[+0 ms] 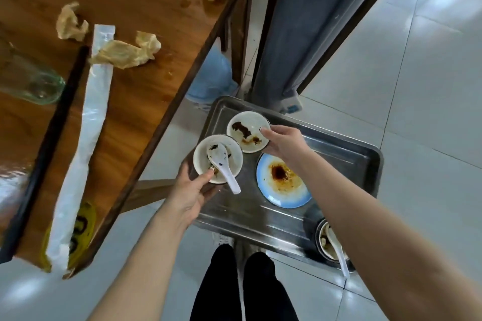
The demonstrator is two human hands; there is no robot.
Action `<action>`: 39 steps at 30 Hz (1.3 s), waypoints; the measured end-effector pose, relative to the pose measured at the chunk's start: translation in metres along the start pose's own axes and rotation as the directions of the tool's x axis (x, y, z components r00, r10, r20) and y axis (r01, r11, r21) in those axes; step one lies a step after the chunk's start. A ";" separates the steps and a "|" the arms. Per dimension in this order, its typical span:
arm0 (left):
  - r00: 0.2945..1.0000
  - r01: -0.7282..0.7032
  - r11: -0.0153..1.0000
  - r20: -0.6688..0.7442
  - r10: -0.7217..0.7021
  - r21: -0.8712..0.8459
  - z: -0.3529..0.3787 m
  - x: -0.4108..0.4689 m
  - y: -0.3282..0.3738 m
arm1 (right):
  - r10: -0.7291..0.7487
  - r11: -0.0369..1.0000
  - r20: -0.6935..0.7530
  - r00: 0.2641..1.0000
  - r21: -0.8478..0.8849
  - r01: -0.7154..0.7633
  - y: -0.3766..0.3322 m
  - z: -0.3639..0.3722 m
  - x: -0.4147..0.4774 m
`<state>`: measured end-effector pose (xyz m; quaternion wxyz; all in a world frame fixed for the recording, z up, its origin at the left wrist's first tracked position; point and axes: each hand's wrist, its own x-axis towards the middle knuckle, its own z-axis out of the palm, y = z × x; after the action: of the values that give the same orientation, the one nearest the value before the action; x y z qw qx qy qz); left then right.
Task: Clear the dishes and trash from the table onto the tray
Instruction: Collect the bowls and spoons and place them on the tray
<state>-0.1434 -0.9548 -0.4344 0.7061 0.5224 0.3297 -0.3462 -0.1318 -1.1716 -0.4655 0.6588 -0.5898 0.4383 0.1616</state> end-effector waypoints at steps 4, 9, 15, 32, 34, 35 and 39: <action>1.000 -0.004 0.999 -0.005 0.004 -0.048 -0.006 0.033 -0.007 | -0.047 0.992 -0.023 0.999 -0.116 0.044 0.003 0.013 0.043; 0.999 0.038 0.999 -0.017 -0.039 -0.027 -0.016 0.058 -0.015 | -0.039 0.972 -0.049 0.998 -0.232 0.027 0.006 0.025 0.086; 0.996 0.086 0.996 -0.023 -0.085 0.007 -0.019 0.068 -0.019 | -0.148 0.946 -0.070 0.986 -0.301 0.121 0.005 0.031 0.102; 0.999 0.054 0.995 0.003 -0.054 0.086 0.020 0.078 0.006 | -0.234 0.930 -0.006 0.972 -0.292 0.223 0.013 0.019 0.041; 1.000 0.011 0.993 -0.013 -0.009 0.117 0.031 0.082 0.011 | -0.218 0.940 0.020 0.976 -0.264 0.216 0.014 0.017 0.034; 1.000 -0.003 0.991 -0.017 0.005 0.132 0.036 0.083 0.013 | -0.224 0.936 0.019 0.974 -0.275 0.221 0.013 0.016 0.032; 0.996 -0.053 0.980 -0.065 0.067 0.190 0.045 0.092 0.016 | -0.223 0.938 -0.020 0.975 -0.278 0.209 0.007 0.012 0.030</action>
<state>-0.0758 -1.0084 -0.4914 0.6513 0.6086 0.3046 -0.3356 -0.1148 -1.1677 -0.4942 0.5729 -0.7238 0.3611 0.1321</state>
